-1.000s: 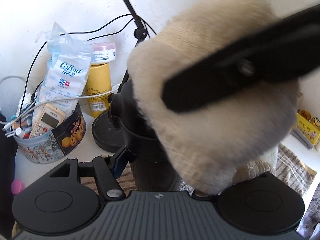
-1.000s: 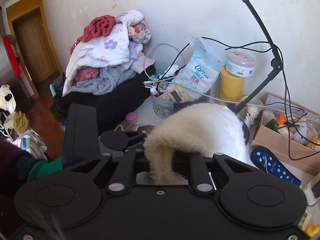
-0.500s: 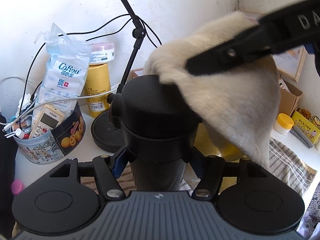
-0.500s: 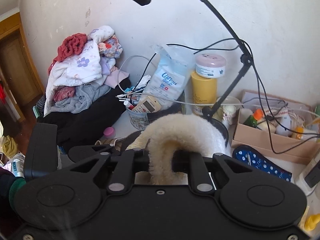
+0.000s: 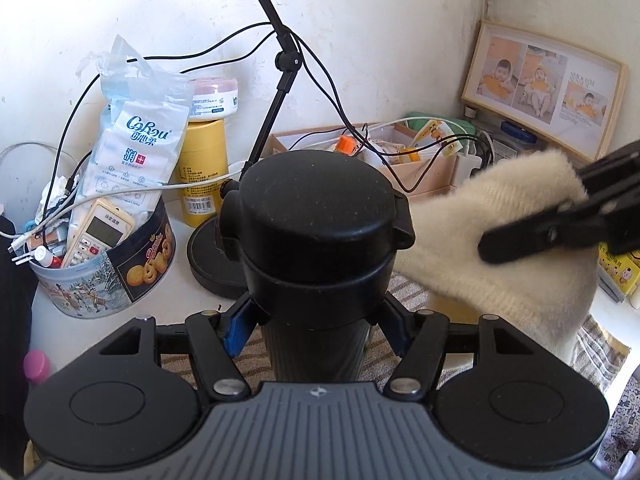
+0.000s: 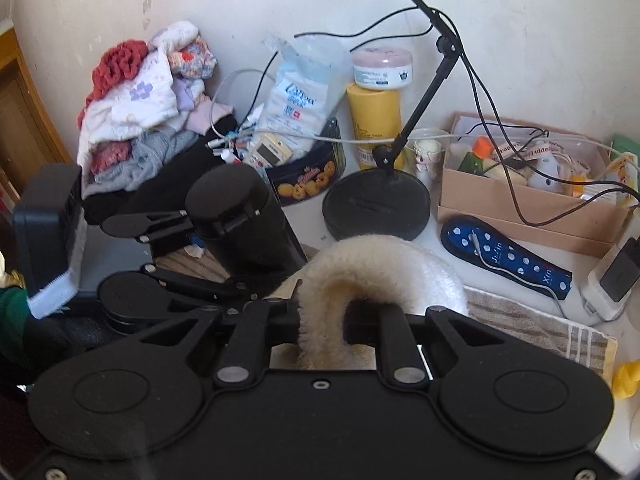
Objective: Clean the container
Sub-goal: 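Rub the towel down the tumbler's side with the right gripper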
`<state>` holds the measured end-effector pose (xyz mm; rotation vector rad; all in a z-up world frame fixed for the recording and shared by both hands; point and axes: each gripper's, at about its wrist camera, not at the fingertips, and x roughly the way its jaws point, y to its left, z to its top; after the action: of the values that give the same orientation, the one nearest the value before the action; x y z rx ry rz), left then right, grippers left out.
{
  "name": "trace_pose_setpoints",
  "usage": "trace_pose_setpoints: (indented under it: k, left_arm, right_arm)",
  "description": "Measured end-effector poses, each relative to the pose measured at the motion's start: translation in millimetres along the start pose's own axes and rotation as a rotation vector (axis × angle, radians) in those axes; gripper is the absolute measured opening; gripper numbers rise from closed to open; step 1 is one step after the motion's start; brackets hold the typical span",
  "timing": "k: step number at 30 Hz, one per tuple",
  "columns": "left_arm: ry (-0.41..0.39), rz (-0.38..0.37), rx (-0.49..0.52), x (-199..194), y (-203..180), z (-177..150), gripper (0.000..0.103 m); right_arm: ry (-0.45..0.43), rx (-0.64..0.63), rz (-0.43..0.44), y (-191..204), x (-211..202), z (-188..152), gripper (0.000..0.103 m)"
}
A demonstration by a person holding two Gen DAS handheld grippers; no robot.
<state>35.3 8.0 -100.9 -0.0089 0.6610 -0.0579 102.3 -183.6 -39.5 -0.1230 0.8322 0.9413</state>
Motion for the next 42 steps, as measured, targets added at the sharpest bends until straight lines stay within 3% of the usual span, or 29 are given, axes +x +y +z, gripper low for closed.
trace_pose_setpoints:
  k: [6,10,14,20,26,31,34,37,42]
  left_arm:
    - [0.024,-0.009,0.011,-0.8,0.6,2.1,0.064]
    - [0.034,-0.012,0.018,-2.6,0.2,1.7,0.064]
    - [0.040,-0.005,0.000,-3.3,3.1,1.3,0.064]
    - [0.044,0.002,-0.006,-4.5,5.1,-0.5,0.064]
    - [0.051,0.009,-0.001,-1.8,4.9,1.1,0.064]
    - [0.055,0.017,0.017,0.3,2.2,1.7,0.065]
    - [0.055,0.016,0.026,0.7,0.8,1.8,0.065]
    - [0.050,-0.001,0.032,0.3,2.8,1.6,0.064]
    - [0.045,-0.102,0.096,-7.0,13.2,2.1,0.064]
  right_arm:
    - [-0.033,-0.027,0.032,3.1,5.9,13.1,0.013]
    - [-0.103,0.039,0.151,2.5,9.2,25.4,0.013]
    - [-0.131,0.212,0.271,-10.1,23.1,26.0,0.013]
    - [-0.126,0.542,0.426,-39.7,49.1,-2.5,0.014]
    - [-0.082,0.772,0.509,-58.8,72.9,-32.2,0.014]
    - [-0.035,0.827,0.458,-68.2,85.8,-44.1,0.014]
    - [0.014,0.798,0.376,-71.1,92.6,-46.9,0.014]
    - [0.020,0.754,0.320,-76.5,88.4,-50.8,0.014]
    - [-0.004,0.586,0.263,-82.8,62.1,-44.0,0.014]
